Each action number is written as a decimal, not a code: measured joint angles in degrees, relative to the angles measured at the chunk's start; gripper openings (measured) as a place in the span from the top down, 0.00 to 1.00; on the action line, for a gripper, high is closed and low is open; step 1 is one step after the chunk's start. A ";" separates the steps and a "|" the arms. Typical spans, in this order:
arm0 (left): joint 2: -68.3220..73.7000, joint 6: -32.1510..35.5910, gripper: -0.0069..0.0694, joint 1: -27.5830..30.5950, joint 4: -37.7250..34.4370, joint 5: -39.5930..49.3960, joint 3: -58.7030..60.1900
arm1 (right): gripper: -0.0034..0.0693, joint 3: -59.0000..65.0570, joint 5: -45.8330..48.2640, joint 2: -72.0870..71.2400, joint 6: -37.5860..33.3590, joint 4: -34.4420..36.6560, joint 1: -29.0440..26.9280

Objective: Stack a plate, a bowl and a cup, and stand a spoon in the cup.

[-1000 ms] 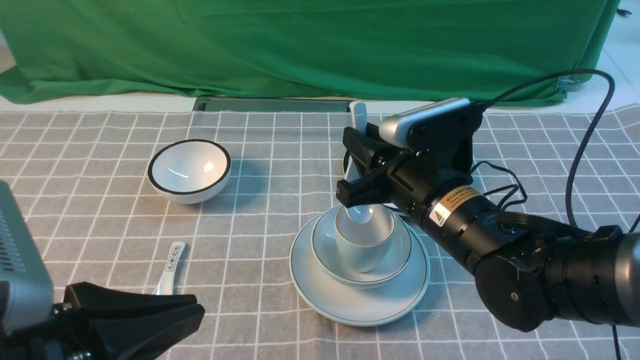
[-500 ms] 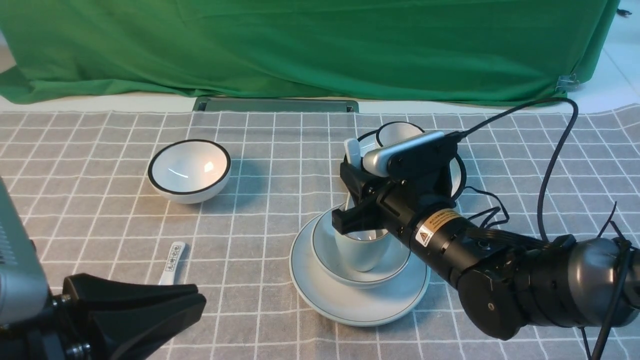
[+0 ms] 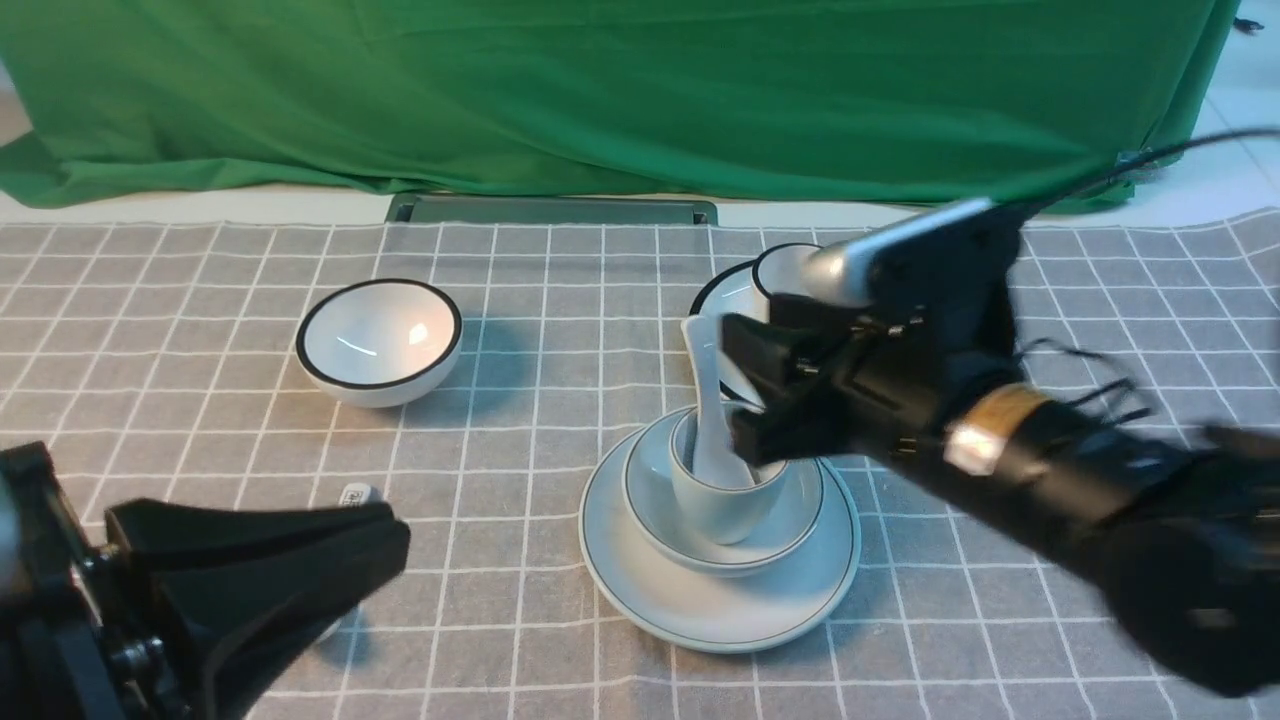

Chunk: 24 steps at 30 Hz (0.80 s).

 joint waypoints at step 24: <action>-0.97 -0.64 0.89 0.00 0.23 -24.80 25.26 | 0.85 0.21 50.23 -34.57 -1.21 -0.30 0.22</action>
